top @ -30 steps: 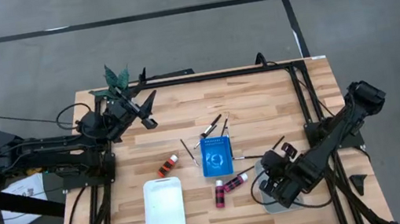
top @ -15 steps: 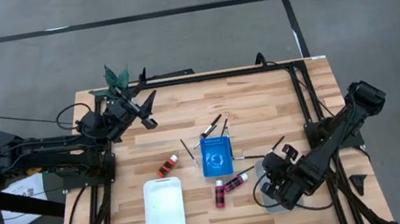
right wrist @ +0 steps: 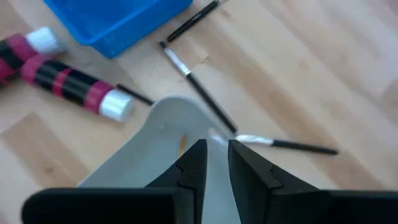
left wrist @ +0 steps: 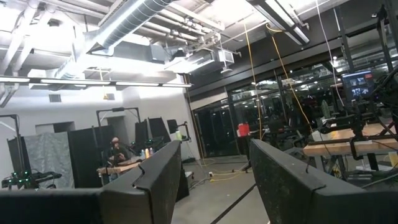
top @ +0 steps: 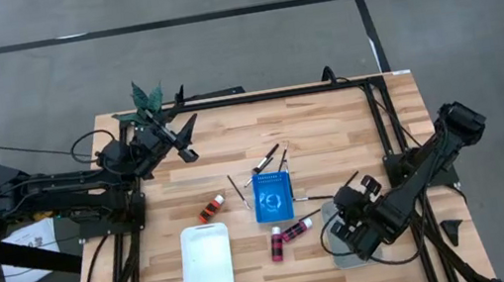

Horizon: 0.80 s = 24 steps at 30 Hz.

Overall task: Pick & Place Paint Supplies
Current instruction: Put the orange paint bottle into the blue bin

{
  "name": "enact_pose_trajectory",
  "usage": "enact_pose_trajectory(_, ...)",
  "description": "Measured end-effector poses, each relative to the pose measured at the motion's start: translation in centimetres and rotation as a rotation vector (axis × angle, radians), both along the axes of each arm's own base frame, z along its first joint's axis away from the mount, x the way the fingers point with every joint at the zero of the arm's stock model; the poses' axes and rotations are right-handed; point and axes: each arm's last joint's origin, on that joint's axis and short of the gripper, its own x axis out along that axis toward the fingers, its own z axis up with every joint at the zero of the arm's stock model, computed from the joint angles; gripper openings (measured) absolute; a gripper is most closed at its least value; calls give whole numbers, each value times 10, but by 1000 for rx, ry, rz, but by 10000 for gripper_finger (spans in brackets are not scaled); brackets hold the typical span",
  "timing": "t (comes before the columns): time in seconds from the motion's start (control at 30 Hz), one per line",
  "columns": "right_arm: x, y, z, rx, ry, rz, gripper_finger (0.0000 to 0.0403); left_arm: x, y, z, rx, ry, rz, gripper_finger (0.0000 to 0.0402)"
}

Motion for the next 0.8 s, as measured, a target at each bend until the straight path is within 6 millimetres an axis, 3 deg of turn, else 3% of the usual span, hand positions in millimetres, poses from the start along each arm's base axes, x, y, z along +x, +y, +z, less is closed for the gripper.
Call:
enact_pose_trajectory(0.2, -2, -20, 3, -161, 38, -60, 62, 2, 0, -5, -11, 55, 1, 186)
enact_pose_trajectory(0.5, 0, -63, 16, -460, -38, -247, 62, 5, 9, -18, -56, 198, 48, 186)
enact_pose_trajectory(0.8, 6, -99, 9, -634, -86, -299, 62, 3, 25, -39, -219, 329, 105, 186)
